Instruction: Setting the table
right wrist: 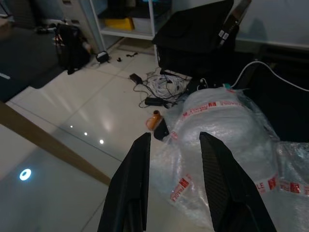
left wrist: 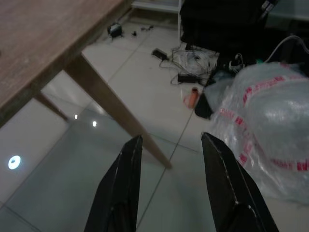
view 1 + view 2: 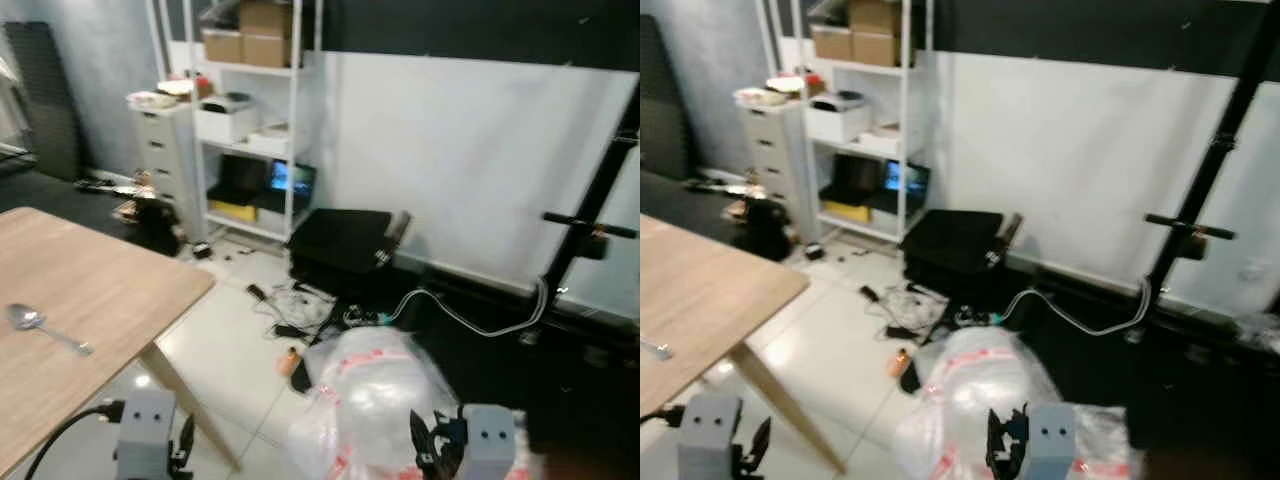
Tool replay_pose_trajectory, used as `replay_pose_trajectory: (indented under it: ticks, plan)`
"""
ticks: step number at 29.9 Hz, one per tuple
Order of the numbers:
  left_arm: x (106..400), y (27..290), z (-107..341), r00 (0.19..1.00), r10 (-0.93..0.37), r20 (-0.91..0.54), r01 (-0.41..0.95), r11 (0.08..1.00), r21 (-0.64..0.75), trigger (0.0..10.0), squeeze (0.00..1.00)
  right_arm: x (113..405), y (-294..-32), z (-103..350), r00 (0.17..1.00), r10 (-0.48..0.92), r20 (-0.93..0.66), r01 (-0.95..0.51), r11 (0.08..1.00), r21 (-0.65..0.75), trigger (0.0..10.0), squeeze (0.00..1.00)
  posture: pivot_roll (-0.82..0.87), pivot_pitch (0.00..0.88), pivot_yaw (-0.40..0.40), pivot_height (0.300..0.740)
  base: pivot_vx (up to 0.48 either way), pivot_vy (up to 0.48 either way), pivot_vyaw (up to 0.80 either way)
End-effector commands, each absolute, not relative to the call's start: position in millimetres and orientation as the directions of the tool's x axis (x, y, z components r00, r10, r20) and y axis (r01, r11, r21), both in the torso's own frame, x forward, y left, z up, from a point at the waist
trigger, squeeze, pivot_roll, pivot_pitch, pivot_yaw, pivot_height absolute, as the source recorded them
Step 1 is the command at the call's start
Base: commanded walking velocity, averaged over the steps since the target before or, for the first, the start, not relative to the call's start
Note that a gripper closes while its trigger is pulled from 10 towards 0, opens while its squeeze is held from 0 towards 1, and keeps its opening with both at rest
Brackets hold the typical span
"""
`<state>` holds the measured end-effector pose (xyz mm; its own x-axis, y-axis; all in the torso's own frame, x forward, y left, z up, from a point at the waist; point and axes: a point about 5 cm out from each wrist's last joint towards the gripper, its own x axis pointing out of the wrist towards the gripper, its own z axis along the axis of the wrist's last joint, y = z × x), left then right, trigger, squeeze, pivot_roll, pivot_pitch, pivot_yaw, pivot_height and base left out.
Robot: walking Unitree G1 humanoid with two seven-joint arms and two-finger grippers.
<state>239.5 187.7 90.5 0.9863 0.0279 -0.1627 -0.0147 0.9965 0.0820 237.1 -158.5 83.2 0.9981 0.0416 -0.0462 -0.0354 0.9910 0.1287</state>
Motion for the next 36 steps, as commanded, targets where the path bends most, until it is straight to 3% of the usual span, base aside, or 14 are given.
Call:
replay_pose_trajectory:
  ticks: [1,14,22,36]
  plan:
    - [240,188,92,0.986,0.030,-0.164,-0.016,0.996,0.086,10.0,0.00,236,-160,82,0.998,0.035,-0.054,-0.027,0.991,0.129,10.0,0.00,0.02,0.011,0.033,0.740,0.000,0.000,0.78]
    - [256,198,126,0.997,0.072,-0.017,-0.068,0.981,0.184,10.0,0.00,257,-156,114,0.997,0.040,0.067,-0.050,0.989,0.141,10.0,0.00,0.03,0.005,0.035,0.740,0.000,0.000,0.78]
    - [265,222,162,0.976,0.176,0.126,-0.202,0.949,0.244,10.0,0.00,278,-149,151,0.979,0.063,0.194,-0.098,0.980,0.172,10.0,0.00,0.05,0.000,0.036,0.740,0.000,0.000,0.78]
    - [267,239,180,0.946,0.265,0.189,-0.305,0.924,0.230,10.0,0.00,285,-144,157,0.976,0.085,0.199,-0.126,0.971,0.201,10.0,0.00,0.07,0.001,0.024,0.740,0.000,0.000,0.78]
